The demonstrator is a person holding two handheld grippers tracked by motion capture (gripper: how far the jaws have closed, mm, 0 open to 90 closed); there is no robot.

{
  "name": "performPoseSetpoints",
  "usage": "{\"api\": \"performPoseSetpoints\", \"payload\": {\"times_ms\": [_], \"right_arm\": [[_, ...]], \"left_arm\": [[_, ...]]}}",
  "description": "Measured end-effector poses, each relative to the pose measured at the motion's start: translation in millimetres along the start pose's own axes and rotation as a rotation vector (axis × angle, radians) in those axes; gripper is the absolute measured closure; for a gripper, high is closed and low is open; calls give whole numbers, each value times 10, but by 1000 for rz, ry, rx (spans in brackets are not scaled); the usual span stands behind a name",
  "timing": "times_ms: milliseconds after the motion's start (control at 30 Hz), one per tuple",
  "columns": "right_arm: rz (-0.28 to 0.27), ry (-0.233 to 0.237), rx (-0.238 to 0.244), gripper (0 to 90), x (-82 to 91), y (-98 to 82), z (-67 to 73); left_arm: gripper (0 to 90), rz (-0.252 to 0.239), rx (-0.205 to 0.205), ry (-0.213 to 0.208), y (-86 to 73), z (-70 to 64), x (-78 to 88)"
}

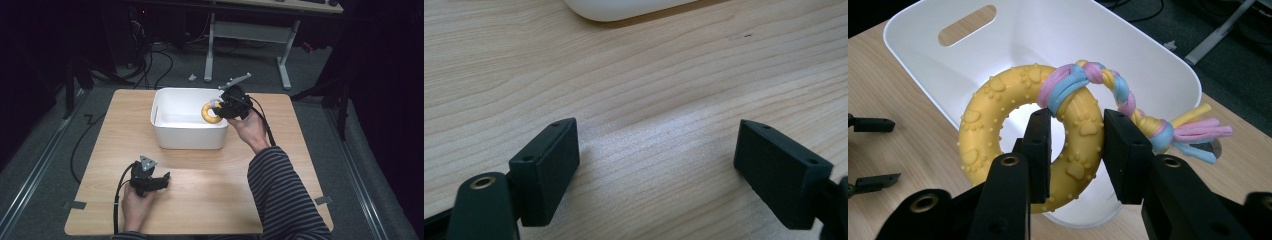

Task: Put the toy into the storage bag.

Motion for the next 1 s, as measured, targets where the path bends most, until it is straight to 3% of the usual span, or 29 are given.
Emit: {"api": "performPoseSetpoints", "payload": {"times_ms": [367, 1000], "right_arm": [[18, -3, 6, 660, -145, 110, 86], [89, -10, 7, 660, -434, 126, 157]], "left_arm": [[185, 1, 0, 1, 0, -1, 0], [185, 0, 0, 0, -1, -1, 1]]}}
Point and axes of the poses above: each handheld gripper's, and its own axes: x roughly backward along the jaws, y roughly out of its top, z roughly to its left, the point moved 4 cm from there along -x, roughly forward along the jaws, and after that the axes turned 9 degrees about -y, right-handed, at the moved point
